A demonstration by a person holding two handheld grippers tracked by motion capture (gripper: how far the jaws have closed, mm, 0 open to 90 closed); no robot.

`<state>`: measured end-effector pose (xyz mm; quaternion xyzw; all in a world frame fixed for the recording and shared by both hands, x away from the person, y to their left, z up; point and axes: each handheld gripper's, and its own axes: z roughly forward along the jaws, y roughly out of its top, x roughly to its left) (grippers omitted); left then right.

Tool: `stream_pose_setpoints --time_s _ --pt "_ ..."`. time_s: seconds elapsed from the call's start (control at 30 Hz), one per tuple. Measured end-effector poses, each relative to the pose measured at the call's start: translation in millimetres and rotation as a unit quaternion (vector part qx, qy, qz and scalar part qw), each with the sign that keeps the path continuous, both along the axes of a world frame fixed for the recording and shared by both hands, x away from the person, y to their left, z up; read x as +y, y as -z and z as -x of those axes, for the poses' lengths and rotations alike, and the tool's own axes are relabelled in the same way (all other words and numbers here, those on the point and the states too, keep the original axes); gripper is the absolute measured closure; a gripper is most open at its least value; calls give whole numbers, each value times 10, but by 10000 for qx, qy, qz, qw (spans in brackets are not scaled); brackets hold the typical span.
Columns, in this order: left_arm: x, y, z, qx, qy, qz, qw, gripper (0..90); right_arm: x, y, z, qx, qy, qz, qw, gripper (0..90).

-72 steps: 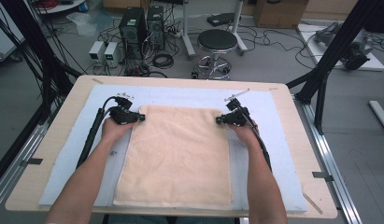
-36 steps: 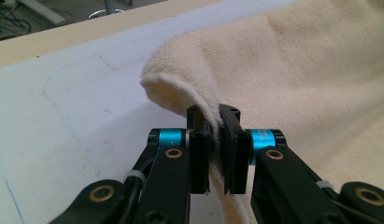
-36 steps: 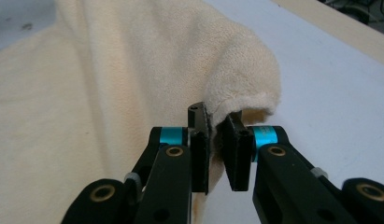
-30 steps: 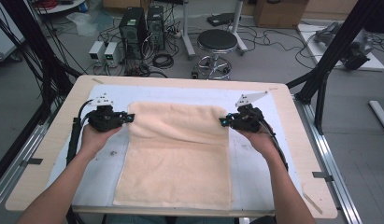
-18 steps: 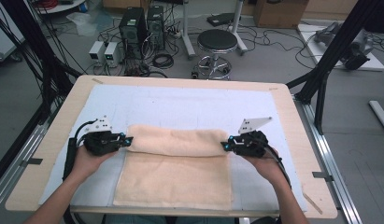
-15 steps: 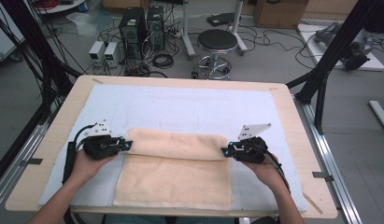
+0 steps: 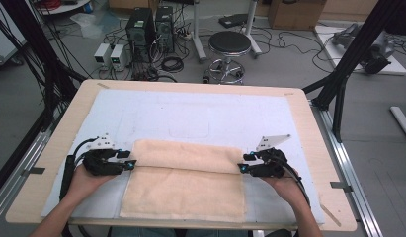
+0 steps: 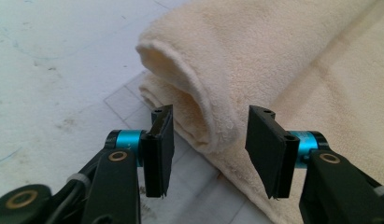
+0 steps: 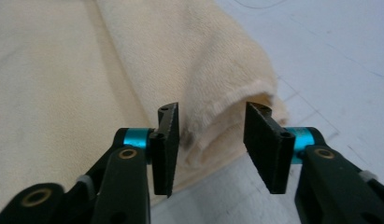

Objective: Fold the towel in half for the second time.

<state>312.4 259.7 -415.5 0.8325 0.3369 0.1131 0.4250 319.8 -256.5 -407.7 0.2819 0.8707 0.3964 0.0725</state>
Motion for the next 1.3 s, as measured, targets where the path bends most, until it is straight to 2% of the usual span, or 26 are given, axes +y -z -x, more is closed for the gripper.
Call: stream_pose_setpoints --time_s 0.13,0.27,0.37,0.4,0.57,0.63,0.67,0.77,0.87,0.93,1.0,1.07,1.17,1.23,1.3 --pt "20 -78 -15 -111 -55 -59 9999 467 -55 -55 -24 -53 140 -81 9999 478" --pt "12 -158 -89 -203 -72 -111 9997 430 -53 -161 -98 -193 157 -50 9997 433" --pt "-12 -206 -161 -225 -80 -58 9997 403 -31 -228 -157 -224 144 -63 9996 413" --pt "-26 -215 -189 -201 -96 3 9998 387 -15 -245 -177 -218 138 -76 9996 411" --pt "-85 -217 -372 -98 -78 3 9999 363 94 -228 -301 -198 67 -68 9998 393" --pt "-99 -189 -431 -40 -93 38 9999 363 139 -177 -345 -56 27 -49 10000 393" --pt "-100 -163 -475 63 -64 85 9999 366 159 -149 -370 -29 1 -31 10000 396" --pt "-108 -115 -588 352 89 135 9992 403 213 -73 -434 135 -66 -16 9999 409" --pt "-125 -104 -623 413 305 254 9984 577 249 -28 -461 322 -205 -23 9993 554" --pt "-133 -111 -601 381 443 223 9980 714 271 -40 -438 265 -365 13 9990 650" --pt "-121 -140 -547 295 526 218 9979 795 277 -80 -393 170 -470 6 9988 746" --pt "-88 -183 -460 159 524 263 9982 805 271 -130 -340 65 -532 -13 9986 792" --pt "-42 -257 -310 16 598 243 9979 820 255 -223 -224 -12 -620 -97 9980 809" --pt "-9 -301 -183 -126 643 332 9973 826 249 -275 -141 -100 -703 -147 9974 814" --pt "12 -318 -24 -251 730 284 9966 830 242 -319 -45 -151 -783 -148 9967 818"
